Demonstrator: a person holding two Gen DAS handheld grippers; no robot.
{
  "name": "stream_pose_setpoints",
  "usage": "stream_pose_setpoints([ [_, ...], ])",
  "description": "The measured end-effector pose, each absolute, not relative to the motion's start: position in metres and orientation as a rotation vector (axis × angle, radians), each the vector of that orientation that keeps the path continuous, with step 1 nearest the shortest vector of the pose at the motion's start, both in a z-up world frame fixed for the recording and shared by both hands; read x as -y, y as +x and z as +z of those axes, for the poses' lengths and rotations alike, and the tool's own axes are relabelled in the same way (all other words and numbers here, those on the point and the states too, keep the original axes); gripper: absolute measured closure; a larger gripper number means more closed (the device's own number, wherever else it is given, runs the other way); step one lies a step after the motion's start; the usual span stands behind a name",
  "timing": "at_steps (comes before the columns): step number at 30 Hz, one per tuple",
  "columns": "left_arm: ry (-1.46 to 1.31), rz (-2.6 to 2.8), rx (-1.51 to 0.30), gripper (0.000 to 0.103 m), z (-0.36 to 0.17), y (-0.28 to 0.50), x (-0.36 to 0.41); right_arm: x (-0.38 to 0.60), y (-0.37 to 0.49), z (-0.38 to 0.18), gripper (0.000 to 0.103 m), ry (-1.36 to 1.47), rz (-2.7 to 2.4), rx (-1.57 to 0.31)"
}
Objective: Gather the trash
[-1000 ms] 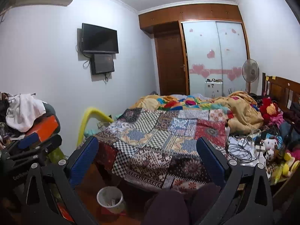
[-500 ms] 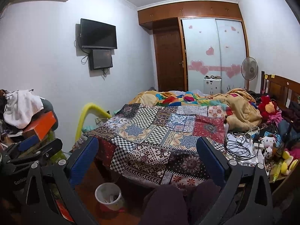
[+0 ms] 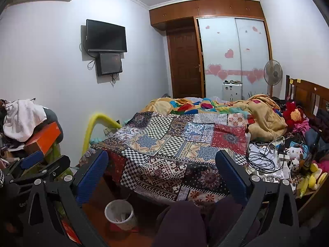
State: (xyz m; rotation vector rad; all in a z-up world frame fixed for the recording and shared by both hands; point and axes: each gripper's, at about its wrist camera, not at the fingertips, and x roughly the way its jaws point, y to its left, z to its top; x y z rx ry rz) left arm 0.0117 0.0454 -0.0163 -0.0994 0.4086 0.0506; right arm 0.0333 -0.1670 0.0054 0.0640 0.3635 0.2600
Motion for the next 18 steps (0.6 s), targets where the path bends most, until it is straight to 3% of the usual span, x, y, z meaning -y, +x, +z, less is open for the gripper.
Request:
stream_pose_setpoints([
  [18,-0.099,0.052,-0.412,0.007,-0.0176,0.0112,-0.044,0.169,0.0322,0.0057,0.0,0.056,0.264,-0.355],
])
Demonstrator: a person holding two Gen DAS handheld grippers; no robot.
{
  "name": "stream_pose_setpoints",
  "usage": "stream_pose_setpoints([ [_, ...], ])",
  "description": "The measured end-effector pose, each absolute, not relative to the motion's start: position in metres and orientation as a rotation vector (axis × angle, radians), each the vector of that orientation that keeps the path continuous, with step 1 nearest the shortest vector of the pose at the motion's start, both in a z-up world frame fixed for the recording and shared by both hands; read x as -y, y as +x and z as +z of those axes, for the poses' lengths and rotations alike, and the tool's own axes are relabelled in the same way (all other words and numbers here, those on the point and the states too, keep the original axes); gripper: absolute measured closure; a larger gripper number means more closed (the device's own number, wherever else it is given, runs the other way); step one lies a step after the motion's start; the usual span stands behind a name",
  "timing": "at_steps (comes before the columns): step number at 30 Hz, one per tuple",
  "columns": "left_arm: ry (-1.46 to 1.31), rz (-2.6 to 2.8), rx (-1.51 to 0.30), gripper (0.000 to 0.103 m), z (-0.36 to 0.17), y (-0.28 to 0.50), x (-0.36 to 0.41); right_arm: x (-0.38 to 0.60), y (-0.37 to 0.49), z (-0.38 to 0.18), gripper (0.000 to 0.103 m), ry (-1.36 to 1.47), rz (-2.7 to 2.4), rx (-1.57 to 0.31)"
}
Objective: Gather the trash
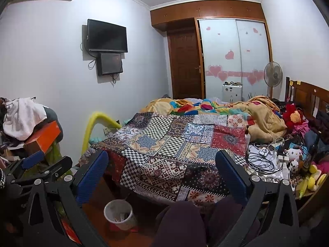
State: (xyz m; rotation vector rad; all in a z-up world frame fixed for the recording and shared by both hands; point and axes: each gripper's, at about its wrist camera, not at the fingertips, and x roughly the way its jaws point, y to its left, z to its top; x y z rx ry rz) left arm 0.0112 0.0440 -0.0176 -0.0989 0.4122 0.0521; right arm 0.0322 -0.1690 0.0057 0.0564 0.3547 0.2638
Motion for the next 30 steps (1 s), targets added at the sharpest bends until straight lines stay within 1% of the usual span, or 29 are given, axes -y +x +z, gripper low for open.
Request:
stream_pose_setpoints([
  [30,-0.069,0.058,-0.378,0.005,-0.0145,0.0045,-0.0415,0.1728,0.0348,0.0062,0.0,0.056,0.276,-0.352],
])
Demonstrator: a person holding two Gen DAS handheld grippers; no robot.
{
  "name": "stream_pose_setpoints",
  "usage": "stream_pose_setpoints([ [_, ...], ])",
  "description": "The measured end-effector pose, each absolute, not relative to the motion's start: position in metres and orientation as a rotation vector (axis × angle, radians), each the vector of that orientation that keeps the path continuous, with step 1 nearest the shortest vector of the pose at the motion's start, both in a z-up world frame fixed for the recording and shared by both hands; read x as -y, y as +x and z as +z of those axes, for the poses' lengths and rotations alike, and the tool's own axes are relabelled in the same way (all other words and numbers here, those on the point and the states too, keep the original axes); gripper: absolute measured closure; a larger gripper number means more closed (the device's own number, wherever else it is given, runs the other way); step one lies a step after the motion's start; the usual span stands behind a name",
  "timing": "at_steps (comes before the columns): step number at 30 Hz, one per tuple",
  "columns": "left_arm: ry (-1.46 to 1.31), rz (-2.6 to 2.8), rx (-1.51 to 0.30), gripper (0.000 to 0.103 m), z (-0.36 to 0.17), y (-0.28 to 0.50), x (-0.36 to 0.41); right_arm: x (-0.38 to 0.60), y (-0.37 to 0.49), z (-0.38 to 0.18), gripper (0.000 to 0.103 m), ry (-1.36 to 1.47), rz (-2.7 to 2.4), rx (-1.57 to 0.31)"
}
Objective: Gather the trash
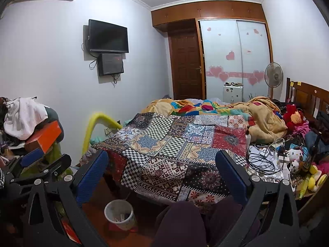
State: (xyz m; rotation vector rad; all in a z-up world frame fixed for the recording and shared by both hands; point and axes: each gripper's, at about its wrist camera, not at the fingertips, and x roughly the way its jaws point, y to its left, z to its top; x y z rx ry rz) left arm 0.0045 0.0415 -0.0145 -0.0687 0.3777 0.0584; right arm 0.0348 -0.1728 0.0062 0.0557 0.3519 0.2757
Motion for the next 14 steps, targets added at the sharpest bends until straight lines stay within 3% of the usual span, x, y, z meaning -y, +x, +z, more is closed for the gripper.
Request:
stream_pose_setpoints([
  [14,-0.061,0.055,-0.371,0.005,-0.0139,0.0035,-0.041,0.1777,0.0395,0.0053,0.0,0.055,0.285,-0.357],
])
